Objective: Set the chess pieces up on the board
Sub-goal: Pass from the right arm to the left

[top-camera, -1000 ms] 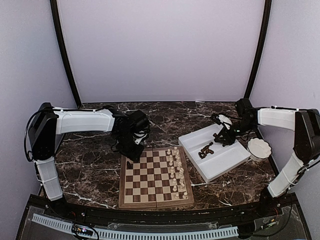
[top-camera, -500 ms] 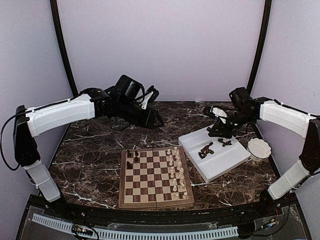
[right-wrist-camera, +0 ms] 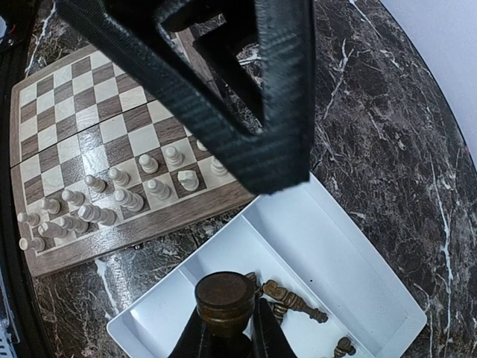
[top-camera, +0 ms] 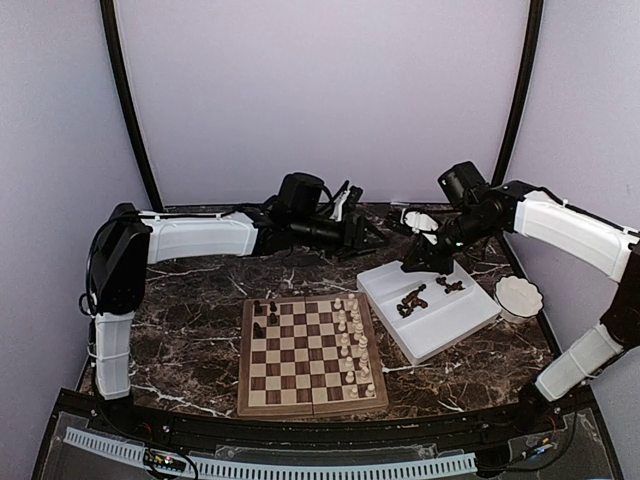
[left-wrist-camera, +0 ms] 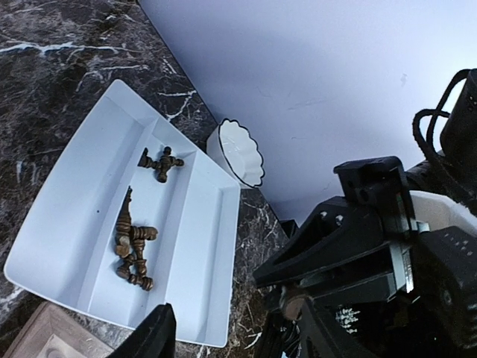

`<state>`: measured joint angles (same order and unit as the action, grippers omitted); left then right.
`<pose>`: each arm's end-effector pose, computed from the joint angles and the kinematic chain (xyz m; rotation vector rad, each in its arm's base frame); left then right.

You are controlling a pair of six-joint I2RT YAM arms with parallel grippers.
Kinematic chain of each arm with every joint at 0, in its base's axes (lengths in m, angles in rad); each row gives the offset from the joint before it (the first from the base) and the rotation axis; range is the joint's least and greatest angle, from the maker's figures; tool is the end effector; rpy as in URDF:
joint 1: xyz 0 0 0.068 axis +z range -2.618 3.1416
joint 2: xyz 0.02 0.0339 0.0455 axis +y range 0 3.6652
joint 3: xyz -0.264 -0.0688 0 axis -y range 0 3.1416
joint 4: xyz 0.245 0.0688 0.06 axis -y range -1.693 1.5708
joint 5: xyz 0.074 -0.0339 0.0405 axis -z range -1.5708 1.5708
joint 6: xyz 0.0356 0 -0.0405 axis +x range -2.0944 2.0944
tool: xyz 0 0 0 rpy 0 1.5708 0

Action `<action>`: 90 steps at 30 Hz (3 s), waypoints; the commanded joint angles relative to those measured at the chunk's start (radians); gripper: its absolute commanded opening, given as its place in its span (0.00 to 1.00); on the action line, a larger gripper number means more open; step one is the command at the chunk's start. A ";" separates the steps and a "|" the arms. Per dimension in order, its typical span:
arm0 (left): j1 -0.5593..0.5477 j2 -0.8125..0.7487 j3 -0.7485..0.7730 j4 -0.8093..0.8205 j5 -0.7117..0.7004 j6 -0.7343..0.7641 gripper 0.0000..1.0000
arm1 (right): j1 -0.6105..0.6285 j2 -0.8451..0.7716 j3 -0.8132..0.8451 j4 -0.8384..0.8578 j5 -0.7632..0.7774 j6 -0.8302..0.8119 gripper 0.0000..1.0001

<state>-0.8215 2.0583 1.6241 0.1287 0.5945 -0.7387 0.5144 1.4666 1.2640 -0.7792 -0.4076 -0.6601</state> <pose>0.3191 -0.3722 0.2670 0.5622 2.0936 -1.5513 0.2576 0.1618 0.2968 -1.5100 1.9868 0.4584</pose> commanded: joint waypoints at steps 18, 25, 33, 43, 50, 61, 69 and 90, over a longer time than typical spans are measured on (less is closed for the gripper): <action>-0.043 0.078 0.108 0.036 0.163 -0.122 0.43 | 0.032 0.037 0.060 -0.004 0.039 0.011 0.11; -0.051 0.091 0.121 0.048 0.181 -0.128 0.39 | 0.032 0.034 0.066 -0.010 0.038 0.013 0.11; -0.052 0.100 0.124 0.079 0.203 -0.148 0.19 | 0.032 0.031 0.064 -0.009 0.045 0.012 0.11; -0.007 0.010 0.042 0.140 0.149 -0.123 0.04 | -0.019 -0.013 -0.054 0.017 0.107 -0.031 0.13; 0.021 -0.005 -0.019 0.225 0.165 -0.164 0.02 | -0.103 -0.001 -0.075 0.021 0.022 -0.041 0.21; 0.021 0.053 -0.030 0.399 0.172 -0.233 0.00 | -0.145 -0.004 -0.067 0.044 -0.052 -0.003 0.37; 0.021 0.061 -0.046 0.567 0.117 -0.265 0.00 | -0.293 -0.067 -0.066 -0.049 -0.299 -0.056 0.48; -0.009 0.100 -0.063 0.803 0.102 -0.331 0.01 | -0.355 0.073 0.013 0.373 -0.845 0.611 0.58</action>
<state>-0.8219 2.1674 1.5654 0.8753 0.6910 -1.0725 0.1635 1.5291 1.2564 -0.5438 -1.1713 -0.2081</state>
